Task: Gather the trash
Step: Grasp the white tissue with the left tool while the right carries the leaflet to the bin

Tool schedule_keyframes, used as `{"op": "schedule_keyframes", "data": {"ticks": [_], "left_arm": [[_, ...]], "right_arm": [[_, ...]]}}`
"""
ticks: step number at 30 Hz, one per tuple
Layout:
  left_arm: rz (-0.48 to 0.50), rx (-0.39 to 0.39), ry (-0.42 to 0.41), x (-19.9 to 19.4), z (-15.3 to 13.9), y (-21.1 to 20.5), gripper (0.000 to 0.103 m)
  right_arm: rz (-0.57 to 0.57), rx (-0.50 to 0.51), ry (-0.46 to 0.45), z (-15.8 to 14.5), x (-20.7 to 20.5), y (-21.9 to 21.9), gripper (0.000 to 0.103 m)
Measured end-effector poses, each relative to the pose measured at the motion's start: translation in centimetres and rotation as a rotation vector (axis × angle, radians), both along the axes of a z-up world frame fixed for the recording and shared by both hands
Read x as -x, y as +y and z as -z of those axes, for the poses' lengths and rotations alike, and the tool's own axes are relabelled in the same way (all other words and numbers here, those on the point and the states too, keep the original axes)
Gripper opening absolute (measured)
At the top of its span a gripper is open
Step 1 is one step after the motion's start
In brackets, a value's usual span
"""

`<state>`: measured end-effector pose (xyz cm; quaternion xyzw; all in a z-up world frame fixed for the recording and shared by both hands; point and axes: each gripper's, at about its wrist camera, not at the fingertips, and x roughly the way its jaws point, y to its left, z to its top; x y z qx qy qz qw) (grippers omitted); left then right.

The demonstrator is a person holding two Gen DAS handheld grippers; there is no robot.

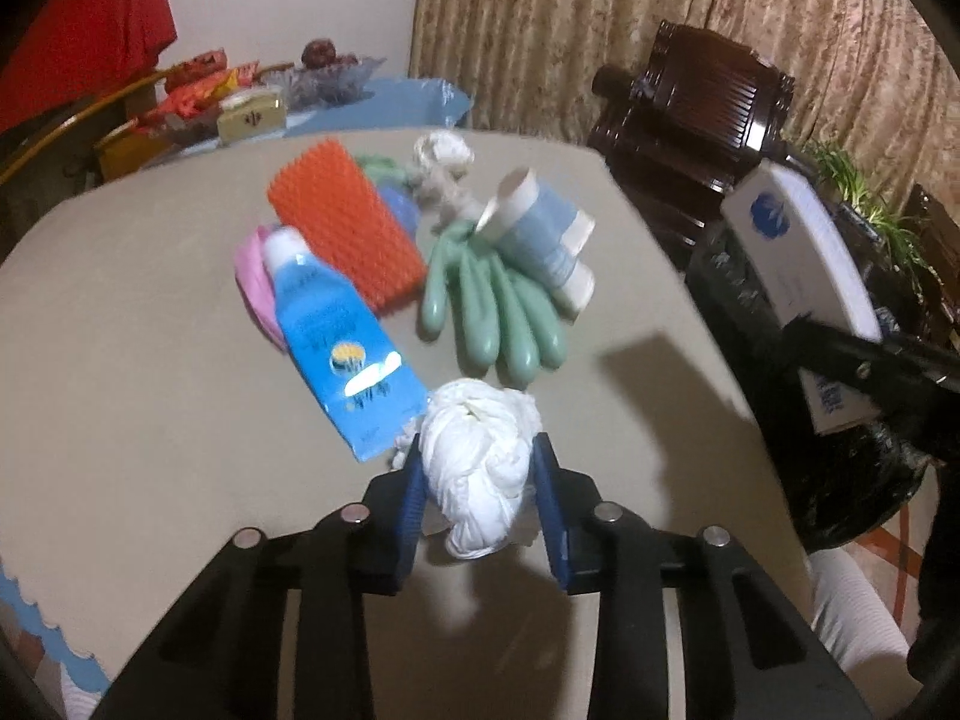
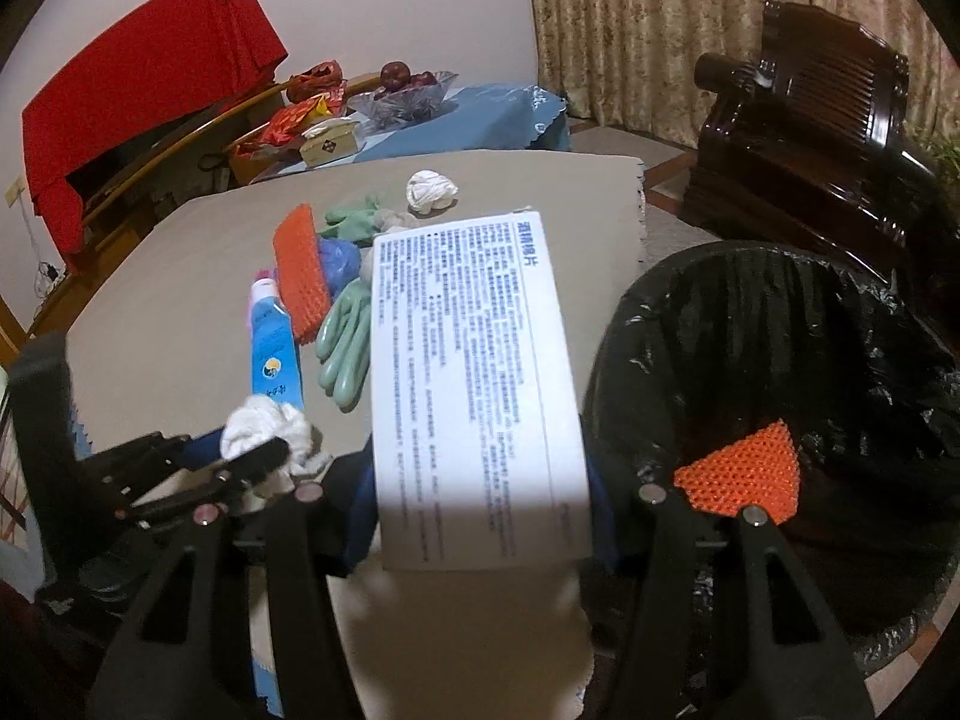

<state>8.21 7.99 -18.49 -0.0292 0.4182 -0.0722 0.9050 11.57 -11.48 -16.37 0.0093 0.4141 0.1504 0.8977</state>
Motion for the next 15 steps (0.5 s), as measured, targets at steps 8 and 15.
{"op": "schedule_keyframes", "data": {"ticks": [8, 15], "left_arm": [[0.012, -0.016, -0.079, 0.2, -4.4, -0.9, 0.033], [0.012, -0.012, -0.109, -0.4, -7.2, -2.2, 0.033]], "right_arm": [[0.026, -0.022, -0.05, -2.4, 0.5, -0.9, 0.055], [0.065, -0.028, -0.093, -5.1, 0.8, -2.6, 0.055]]}}
